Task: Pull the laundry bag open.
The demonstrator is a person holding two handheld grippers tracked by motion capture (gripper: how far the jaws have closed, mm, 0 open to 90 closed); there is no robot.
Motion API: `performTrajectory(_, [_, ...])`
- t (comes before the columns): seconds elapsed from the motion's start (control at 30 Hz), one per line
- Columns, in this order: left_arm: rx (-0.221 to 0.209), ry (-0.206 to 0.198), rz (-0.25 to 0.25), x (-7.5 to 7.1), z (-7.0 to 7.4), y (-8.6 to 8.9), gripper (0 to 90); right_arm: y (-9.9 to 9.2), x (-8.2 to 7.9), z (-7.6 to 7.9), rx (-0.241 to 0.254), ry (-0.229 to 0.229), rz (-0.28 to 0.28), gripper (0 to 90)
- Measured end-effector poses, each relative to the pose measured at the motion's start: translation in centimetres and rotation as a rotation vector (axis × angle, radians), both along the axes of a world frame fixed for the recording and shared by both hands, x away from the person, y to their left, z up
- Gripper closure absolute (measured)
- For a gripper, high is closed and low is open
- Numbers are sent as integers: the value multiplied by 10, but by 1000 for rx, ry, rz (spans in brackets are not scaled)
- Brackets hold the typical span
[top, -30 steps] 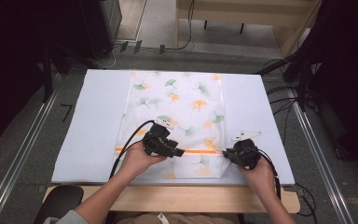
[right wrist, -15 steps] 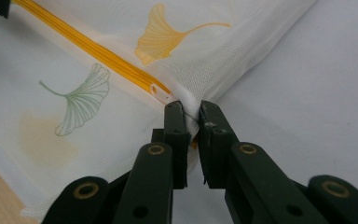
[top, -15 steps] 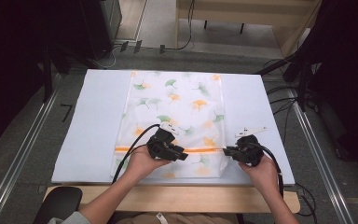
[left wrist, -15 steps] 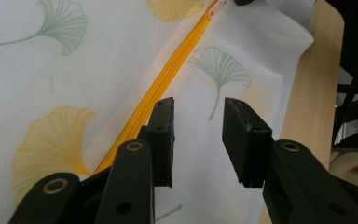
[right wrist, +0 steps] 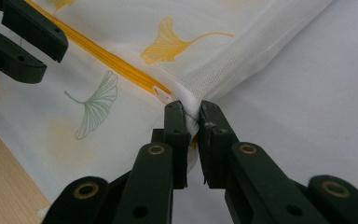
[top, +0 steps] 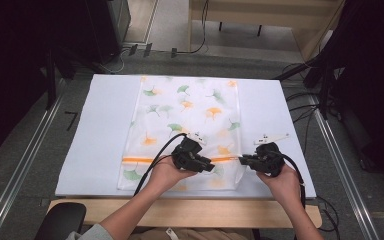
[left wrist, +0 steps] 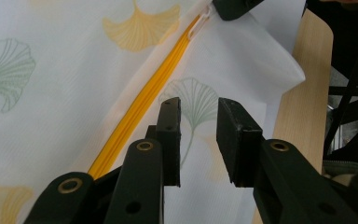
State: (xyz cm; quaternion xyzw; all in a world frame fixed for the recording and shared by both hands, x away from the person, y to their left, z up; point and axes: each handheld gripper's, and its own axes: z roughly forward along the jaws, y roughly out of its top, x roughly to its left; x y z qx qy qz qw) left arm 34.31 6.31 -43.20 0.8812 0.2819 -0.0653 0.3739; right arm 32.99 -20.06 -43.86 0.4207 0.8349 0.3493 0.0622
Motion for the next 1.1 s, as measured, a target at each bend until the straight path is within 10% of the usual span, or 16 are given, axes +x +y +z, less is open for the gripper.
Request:
performTrajectory(0.67, [32,-49,-27,6,-8,-36,698,1,-3,9,49,-24,57,846])
performTrajectory(1.1, [-48,-53,-51,11,-14,-38,685,4,-6,15,77,-40,113,849])
